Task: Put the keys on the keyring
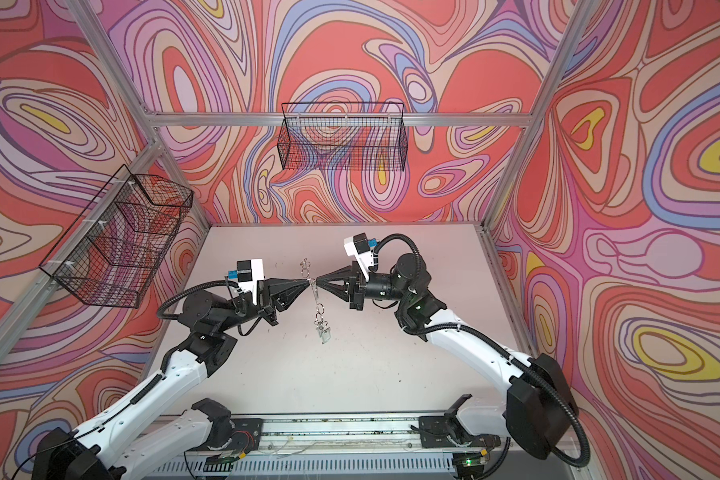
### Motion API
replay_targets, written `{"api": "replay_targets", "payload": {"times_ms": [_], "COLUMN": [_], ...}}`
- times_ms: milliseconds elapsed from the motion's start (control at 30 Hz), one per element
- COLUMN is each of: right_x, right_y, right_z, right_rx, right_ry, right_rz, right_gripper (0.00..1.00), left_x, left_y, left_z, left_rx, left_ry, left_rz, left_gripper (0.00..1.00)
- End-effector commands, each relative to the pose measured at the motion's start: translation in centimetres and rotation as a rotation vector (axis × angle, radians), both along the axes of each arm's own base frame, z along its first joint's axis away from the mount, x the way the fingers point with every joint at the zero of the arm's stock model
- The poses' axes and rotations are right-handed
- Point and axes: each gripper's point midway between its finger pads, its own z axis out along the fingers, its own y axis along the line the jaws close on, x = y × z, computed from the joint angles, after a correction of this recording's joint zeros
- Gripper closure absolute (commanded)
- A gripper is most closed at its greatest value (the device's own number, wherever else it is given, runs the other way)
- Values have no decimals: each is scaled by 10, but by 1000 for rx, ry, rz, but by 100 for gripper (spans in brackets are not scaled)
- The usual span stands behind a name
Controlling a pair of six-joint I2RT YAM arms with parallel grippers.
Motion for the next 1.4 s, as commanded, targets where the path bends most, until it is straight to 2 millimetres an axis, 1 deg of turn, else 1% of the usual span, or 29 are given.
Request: {"api": "replay_targets", "payload": {"times_ms": [0,167,233,533,700,800,833,867,1000,1033,1133,1167,1267,1367], "right_x": [2,6,6,4,2,1,1,2,6,8,10,10,6,0], "right_y": [1,5,6,9,9,6,4,2,-8,-12,-22,-25,-25,-23], "right_z": [-5,-14,-12,-7,-4,-6,-6,-7,-5,-4,1,3,7,11], "right_rx": [-13,-41,-34,26,65,62,55,45,23,23,36,42,51,58], "right_ry": [15,45,48,74,93,86,78,64,28,23,-5,-17,-42,-68], "right_rz": [4,11,23,72,97,78,62,39,-39,-59,-124,-139,-127,-99], "right_gripper": [100,100,100,100,100,100,97,96,96,95,84,82,77,74], "left_x": [-7,-9,-11,-13,-15,-13,-14,-14,-14,-14,-14,-14,-13,-12], "left_y": [5,6,4,-10,-12,-11,-10,-9,-8,-7,-7,-7,-8,-9], "left_z": [24,33,35,29,29,26,27,26,25,25,25,26,26,26], "left_rx": [-64,-109,-117,-149,-177,-168,-166,-162,-156,-156,-159,-160,-162,-157], "left_ry": [-73,-78,-72,-42,-34,-34,-39,-40,-40,-40,-39,-39,-33,-26], "left_rz": [2,-23,-51,-122,-144,-122,-116,-108,-91,-88,-86,-86,-94,-99], "left_gripper": [100,100,100,100,100,100,100,100,100,100,100,100,100,100]}}
